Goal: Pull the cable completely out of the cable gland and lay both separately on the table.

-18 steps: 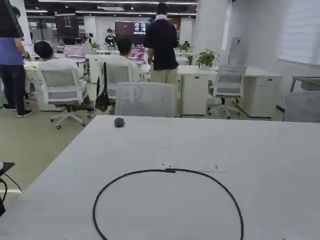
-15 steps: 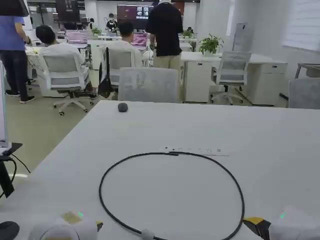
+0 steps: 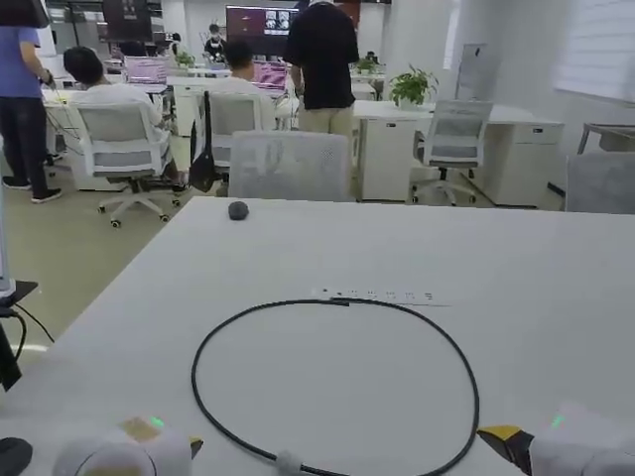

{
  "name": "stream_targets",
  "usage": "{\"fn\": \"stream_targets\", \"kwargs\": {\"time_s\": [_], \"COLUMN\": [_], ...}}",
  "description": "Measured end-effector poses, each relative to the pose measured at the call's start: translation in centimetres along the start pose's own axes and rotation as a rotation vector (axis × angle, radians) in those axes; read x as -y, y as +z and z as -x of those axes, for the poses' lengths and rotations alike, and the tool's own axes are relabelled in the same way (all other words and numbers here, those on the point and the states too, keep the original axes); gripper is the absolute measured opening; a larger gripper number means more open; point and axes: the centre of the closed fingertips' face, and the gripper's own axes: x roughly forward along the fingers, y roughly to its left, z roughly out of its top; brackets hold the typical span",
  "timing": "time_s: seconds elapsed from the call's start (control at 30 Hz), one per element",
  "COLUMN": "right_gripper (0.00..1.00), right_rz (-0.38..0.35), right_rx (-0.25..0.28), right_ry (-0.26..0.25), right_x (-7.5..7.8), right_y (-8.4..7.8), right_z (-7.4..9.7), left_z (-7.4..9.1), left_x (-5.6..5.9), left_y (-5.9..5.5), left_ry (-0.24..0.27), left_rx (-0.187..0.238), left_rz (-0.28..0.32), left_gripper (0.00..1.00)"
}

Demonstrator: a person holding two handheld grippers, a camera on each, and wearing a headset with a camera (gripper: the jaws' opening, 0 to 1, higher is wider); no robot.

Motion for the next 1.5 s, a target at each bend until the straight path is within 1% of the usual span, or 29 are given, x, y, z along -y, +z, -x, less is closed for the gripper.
{"fn": "stream_targets", "kwargs": {"time_s": [0.1, 0.2, 0.27, 0.6, 0.73, 1.07, 1.37, 1.5], "right_gripper": [0.59, 0.59, 0.59, 0.58, 0.58, 0.57, 0.57, 0.56], "right_rz": [0.003, -0.004, 0.004, 0.011, 0.008, 0.012, 0.009, 0.007], "right_rx": [-0.003, 0.006, -0.002, 0.014, 0.010, -0.004, -0.015, -0.020], "right_ry": [-0.002, -0.005, -0.006, 0.000, 0.000, 0.004, -0.002, -0.004], "right_x": [0.16, 0.30, 0.33, 0.29, 0.35, 0.16, 0.22, 0.23], "right_y": [-0.02, 0.14, 0.01, 0.56, 0.51, 0.08, -0.23, -0.33], "right_z": [0.03, 0.04, 0.00, -0.22, -0.32, -0.48, -0.47, -0.47], "left_z": [-0.05, -0.11, -0.13, -0.18, -0.32, -0.61, -0.88, -0.89], "left_x": [0.15, 0.25, 0.22, 0.10, 0.31, 0.26, 0.61, 0.54], "left_y": [0.09, 0.04, -0.05, -0.13, -0.21, -0.40, -0.60, -0.58], "left_ry": [-0.002, -0.004, -0.004, 0.003, -0.003, -0.012, -0.029, -0.029], "left_rx": [-0.001, -0.003, -0.004, -0.006, -0.008, -0.013, -0.021, -0.019], "left_rz": [-0.004, -0.006, -0.005, -0.009, -0.010, -0.011, -0.012, -0.011], "left_gripper": [0.88, 0.88, 0.88, 0.88, 0.88, 0.88, 0.88, 0.88]}}
